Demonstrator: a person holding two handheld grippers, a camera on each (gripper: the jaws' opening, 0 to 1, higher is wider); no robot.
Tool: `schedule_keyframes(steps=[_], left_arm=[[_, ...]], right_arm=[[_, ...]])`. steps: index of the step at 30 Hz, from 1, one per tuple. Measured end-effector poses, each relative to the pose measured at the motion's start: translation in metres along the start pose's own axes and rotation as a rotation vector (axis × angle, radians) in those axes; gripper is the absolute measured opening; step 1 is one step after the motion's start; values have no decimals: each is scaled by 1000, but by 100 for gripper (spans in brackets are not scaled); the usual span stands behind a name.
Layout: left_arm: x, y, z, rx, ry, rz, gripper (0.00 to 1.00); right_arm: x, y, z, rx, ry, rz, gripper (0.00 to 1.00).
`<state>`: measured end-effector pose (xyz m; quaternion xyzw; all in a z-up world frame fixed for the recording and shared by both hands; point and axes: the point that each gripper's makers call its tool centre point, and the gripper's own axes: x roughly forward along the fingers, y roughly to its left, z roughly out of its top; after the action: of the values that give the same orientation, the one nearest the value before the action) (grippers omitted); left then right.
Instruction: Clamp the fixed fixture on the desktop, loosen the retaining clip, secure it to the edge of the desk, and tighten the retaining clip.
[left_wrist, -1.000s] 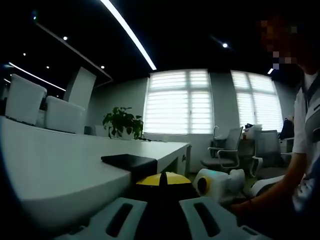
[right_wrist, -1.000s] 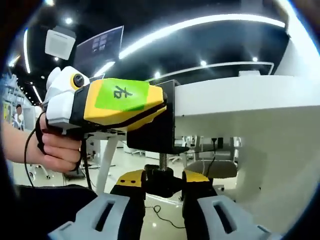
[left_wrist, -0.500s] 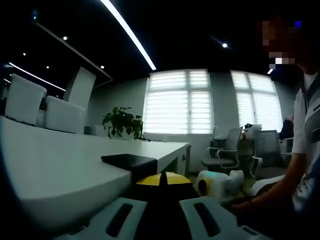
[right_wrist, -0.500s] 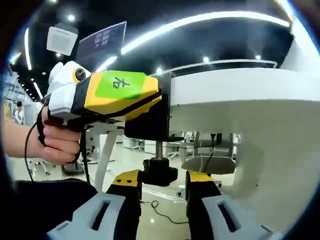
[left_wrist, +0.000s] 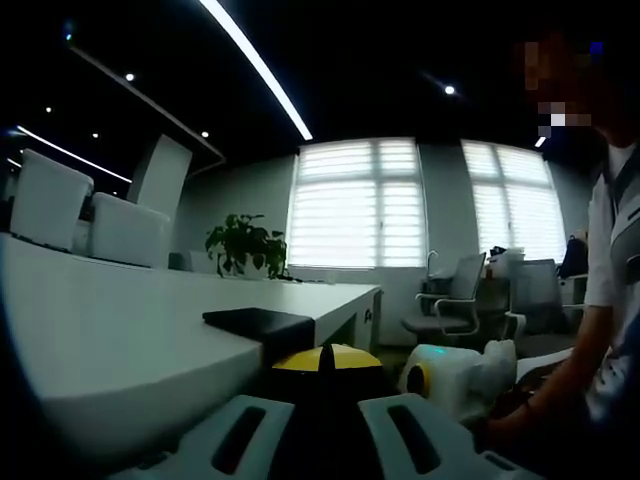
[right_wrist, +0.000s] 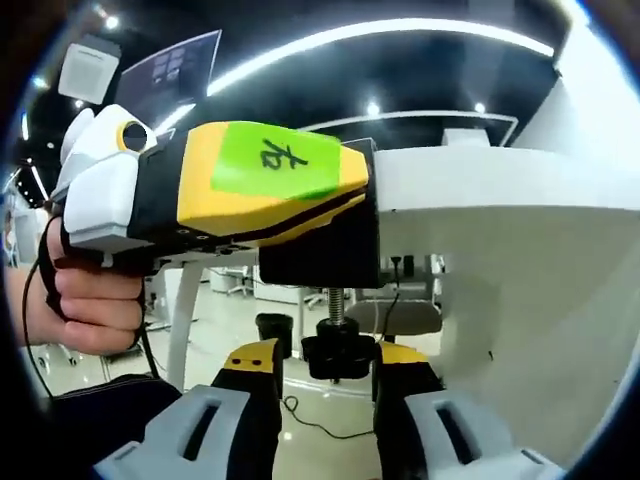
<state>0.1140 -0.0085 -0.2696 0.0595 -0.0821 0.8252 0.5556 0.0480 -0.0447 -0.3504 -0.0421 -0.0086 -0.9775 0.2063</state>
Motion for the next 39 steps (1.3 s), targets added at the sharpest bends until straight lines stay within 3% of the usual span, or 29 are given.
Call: schedule_keyframes(steps=[2,3,4,8,18,23,27,29,30,32,39], left_arm=[[0,0,0,-2,-6,0,1],[0,1,0,-4,-7,-2,1],[0,4,1,-4,-7,-2,1],[1,6,2,-6,-4,-4,1],[1,15,3,-7,-4,-6,1],[1,15,3,-8,-7,-7,1],[0,16,3,-7,-7,-6,1],[1,14,3,-6,-6,-6,1],[1,14,3,-5,-6,-6,1],[1,13,2,-1,-3,-5,1],[1,7,2,1,-4,-5,1]], right_arm=[[0,-6,-1,-12,-5,-23,25],[1,-9,0,-12,-9,-19,25],[1,-4,-2,55,-8,5,25],[-1,-4,-1,24,-21,31,25],[-2,8,-2,-4,5,314,24],[0,9,-2,-37,19,361,25],[-1,5,-6,-64,26,301,25],[-4,-3,-16,-105,73,219,27],[-6,-4,-17,-95,78,189,30],[-8,-5,-16,22,54,117,33],[-13,-10,-12,42,41,-20,39]])
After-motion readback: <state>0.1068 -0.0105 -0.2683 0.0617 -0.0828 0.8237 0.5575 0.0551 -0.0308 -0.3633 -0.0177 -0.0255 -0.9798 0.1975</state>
